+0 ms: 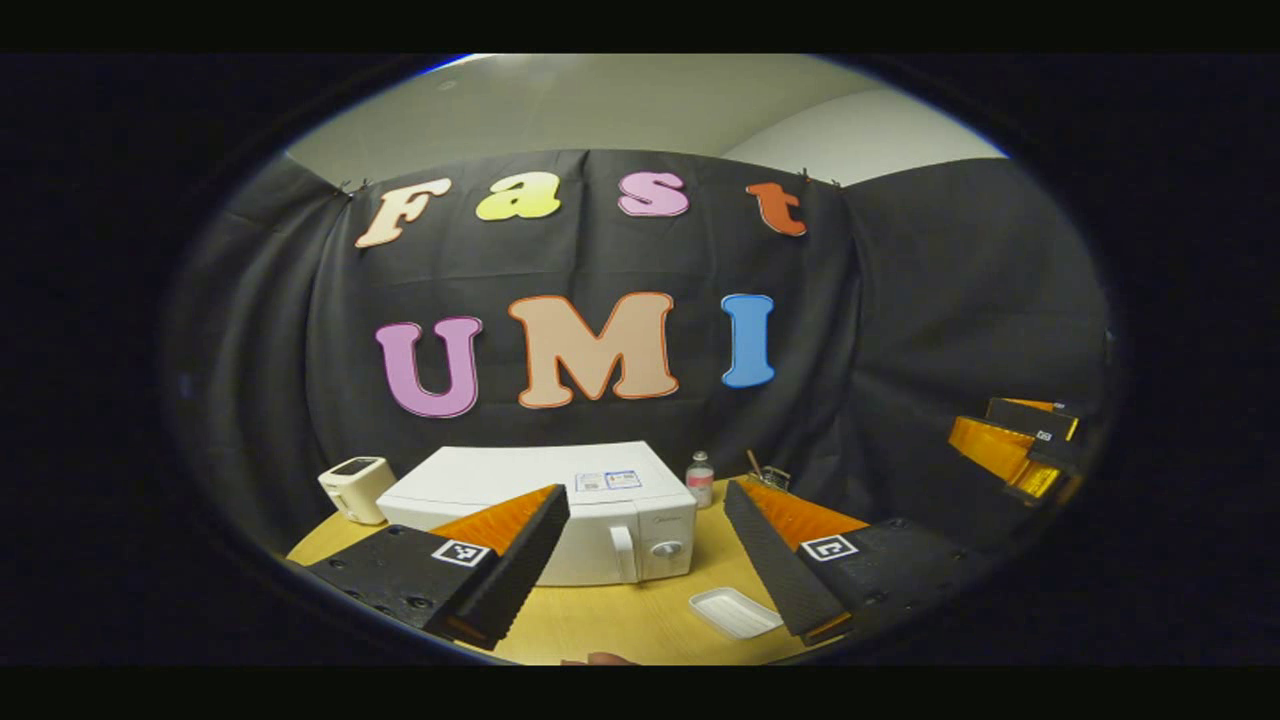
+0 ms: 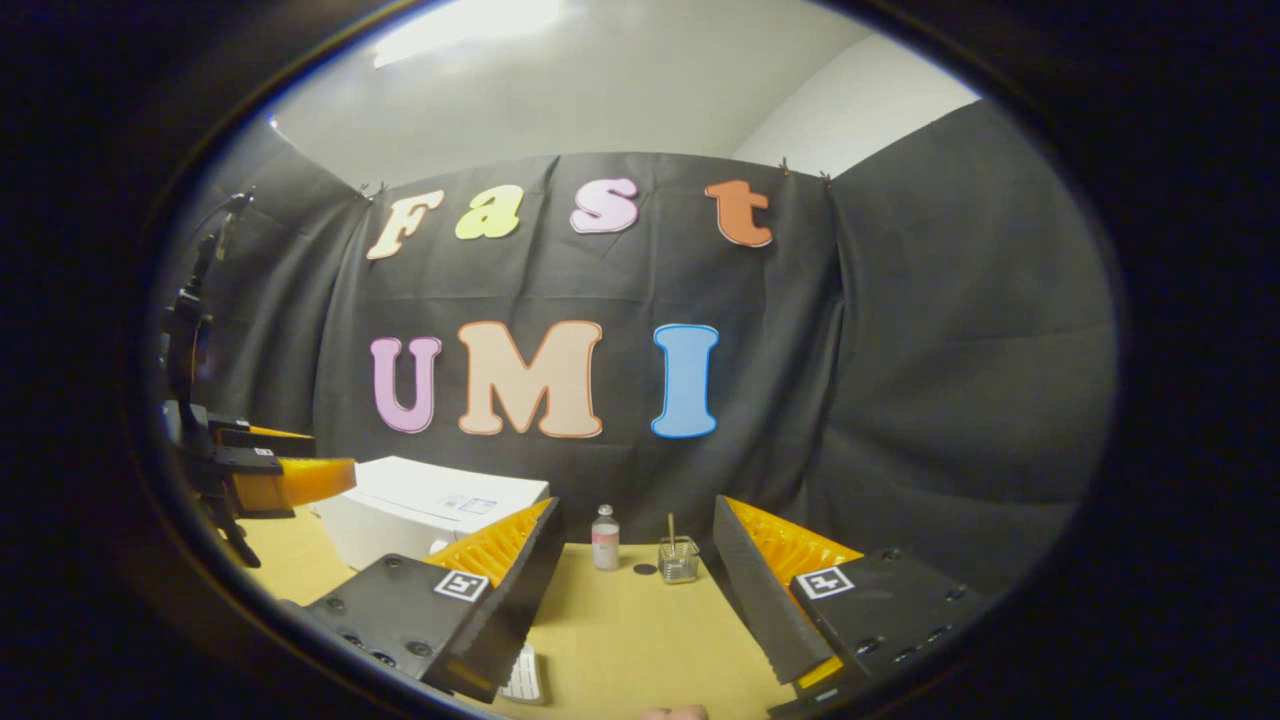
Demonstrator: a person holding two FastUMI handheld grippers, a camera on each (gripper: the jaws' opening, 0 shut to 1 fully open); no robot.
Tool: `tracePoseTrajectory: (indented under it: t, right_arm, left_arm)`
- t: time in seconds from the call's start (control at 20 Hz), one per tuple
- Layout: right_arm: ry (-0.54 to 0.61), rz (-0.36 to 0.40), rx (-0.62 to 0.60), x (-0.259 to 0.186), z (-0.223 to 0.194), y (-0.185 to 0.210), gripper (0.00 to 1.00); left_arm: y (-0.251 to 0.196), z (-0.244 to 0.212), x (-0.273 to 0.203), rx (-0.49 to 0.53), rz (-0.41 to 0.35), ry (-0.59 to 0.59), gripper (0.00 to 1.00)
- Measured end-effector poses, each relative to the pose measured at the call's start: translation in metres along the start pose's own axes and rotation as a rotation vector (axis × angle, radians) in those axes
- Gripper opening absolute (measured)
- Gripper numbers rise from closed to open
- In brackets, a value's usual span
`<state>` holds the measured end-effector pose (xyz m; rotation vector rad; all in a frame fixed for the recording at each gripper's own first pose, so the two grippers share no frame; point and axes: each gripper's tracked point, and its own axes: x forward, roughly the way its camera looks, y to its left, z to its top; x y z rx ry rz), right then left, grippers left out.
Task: Open the microwave oven with the left hand, put the food in, and close the microwave oven.
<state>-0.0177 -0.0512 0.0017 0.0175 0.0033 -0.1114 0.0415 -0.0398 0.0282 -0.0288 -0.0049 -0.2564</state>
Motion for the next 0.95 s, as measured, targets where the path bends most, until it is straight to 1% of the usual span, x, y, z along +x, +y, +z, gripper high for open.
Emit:
tracePoseTrajectory:
  t: [0.4, 0.7, 0.8, 0.85, 0.9, 0.95]
  right_arm:
    - [-0.005, 0.014, -0.007, -0.008, 0.002, -0.006, 0.93]
    - [-0.006, 0.005, -0.016, -0.011, 0.002, -0.009, 0.93]
    - [-0.026, -0.012, -0.011, -0.012, 0.005, -0.015, 0.93]
    - [-0.009, -0.004, -0.005, -0.013, 0.000, -0.013, 0.92]
    - [0.003, 0.002, -0.007, -0.013, -0.005, -0.010, 0.92]
    - [0.003, -0.013, -0.014, -0.013, -0.004, -0.014, 0.93]
  left_arm:
    - [-0.012, -0.002, -0.009, -0.026, 0.012, 0.011, 0.97]
    - [-0.016, -0.006, -0.006, -0.031, 0.002, 0.021, 0.97]
    - [-0.017, -0.011, -0.004, -0.032, 0.002, 0.033, 0.97]
    - [-0.016, -0.016, -0.003, -0.035, 0.002, 0.043, 1.00]
    - [-0.016, -0.014, -0.002, -0.048, 0.004, 0.037, 0.98]
    - [-0.017, -0.014, -0.001, -0.064, 0.003, 0.035, 1.00]
